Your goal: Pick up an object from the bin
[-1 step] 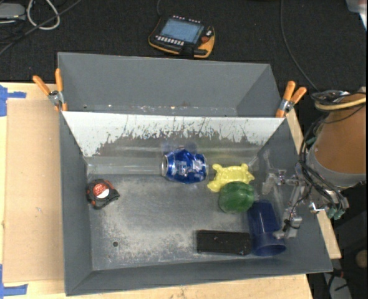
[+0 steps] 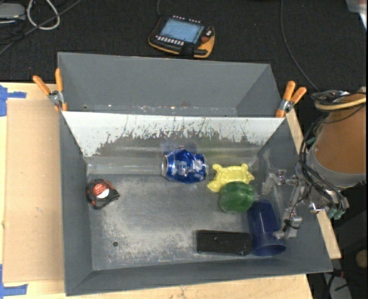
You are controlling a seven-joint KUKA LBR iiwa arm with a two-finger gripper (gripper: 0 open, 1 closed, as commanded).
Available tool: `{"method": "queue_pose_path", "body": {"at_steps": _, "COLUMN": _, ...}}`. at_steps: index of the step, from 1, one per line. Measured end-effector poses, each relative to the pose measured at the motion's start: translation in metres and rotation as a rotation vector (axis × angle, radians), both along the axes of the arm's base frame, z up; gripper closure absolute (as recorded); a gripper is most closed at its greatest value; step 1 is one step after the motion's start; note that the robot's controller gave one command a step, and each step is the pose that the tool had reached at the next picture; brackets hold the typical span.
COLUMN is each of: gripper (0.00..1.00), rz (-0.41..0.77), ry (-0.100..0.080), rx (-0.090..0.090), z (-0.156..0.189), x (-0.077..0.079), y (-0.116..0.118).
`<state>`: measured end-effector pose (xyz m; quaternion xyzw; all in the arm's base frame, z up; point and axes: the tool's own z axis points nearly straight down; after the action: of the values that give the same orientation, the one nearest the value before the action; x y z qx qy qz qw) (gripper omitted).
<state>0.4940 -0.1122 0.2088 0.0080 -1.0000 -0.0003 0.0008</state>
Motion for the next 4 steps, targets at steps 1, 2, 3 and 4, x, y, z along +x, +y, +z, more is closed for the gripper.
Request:
{"method": "queue_pose_path", "body": {"at_steps": 1, "gripper": 0.0, "rz": 0.024, "ry": -0.008, "rx": -0.004, "z": -0.016, "x": 0.011, "y": 0.006}}
{"method": "queue_pose_path", "body": {"at_steps": 2, "gripper": 0.0, "rz": 0.069, "ry": -0.007, "rx": -0.003, "z": -0.057, "x": 0.036, "y": -0.001}}
{"method": "queue_pose_path", "body": {"at_steps": 3, "gripper": 0.0, "rz": 0.047, "ry": -0.011, "rx": -0.005, "z": -0.067, "x": 0.055, "y": 0.004}}
{"method": "queue_pose_path", "body": {"at_steps": 4, "gripper": 0.0, "rz": 0.208, "ry": -0.007, "rx": -0.003, "z": -0.02, "x": 0.055, "y": 0.036}}
